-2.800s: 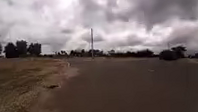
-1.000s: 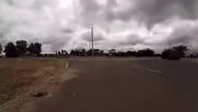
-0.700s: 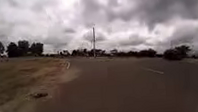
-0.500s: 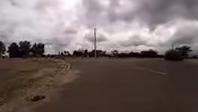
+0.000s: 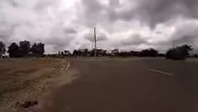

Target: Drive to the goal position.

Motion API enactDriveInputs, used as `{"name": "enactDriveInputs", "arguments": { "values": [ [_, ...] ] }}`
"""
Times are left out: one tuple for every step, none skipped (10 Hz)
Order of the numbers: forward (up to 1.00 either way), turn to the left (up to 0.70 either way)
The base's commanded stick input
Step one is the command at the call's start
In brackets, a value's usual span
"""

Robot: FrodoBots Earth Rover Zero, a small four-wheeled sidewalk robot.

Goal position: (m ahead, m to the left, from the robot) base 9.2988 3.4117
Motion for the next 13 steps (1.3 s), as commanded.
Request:
{"name": "enactDriveInputs", "arguments": {
  "values": [
    [0.50,0.50],
    [0.50,0.50],
    [0.50,0.50],
    [0.50,0.50],
    [0.50,0.50],
    [0.50,0.50],
    [0.50,0.00],
    [0.50,0.00],
    [0.50,0.00],
    [0.50,0.00],
    [0.50,0.00],
    [0.50,0.00],
    [0.50,0.00]
  ]
}}
